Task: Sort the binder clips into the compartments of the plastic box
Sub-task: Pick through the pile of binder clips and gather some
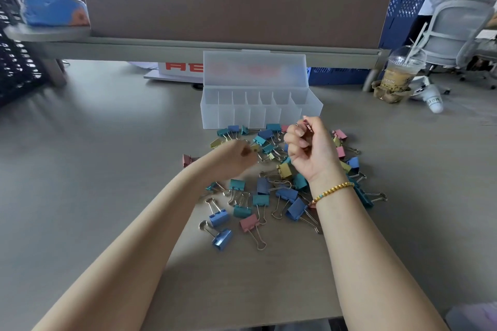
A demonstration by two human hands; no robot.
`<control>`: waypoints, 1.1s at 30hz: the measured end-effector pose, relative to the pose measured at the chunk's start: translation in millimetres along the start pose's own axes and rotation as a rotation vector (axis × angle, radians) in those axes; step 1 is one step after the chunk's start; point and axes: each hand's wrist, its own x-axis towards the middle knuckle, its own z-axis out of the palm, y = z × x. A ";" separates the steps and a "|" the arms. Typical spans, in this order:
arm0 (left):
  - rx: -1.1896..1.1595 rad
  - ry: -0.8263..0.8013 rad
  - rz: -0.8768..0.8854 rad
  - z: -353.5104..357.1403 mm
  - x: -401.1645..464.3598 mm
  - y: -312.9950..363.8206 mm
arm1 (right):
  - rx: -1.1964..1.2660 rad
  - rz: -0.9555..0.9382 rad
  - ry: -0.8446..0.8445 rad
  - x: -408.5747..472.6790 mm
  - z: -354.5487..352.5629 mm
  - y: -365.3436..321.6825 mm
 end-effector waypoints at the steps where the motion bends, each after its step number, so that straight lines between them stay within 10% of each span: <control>1: -0.319 -0.018 -0.047 -3.9 1.3 0.5 | 0.037 -0.015 0.009 -0.2 -1.1 -2.3; 5: -1.193 -0.077 -0.107 -16.6 8.1 4.3 | 0.088 -0.034 0.016 -1.7 -4.1 -7.3; 12: -1.428 0.004 -0.135 -2.0 20.3 7.2 | 0.008 0.032 0.084 2.4 -9.4 -7.1; 22: 0.274 0.273 0.008 15.4 26.1 11.2 | -1.710 -0.234 0.097 -3.2 2.1 2.1; 33: 0.569 0.183 0.030 2.7 20.2 -12.3 | -2.056 -0.161 0.070 -4.8 4.3 7.2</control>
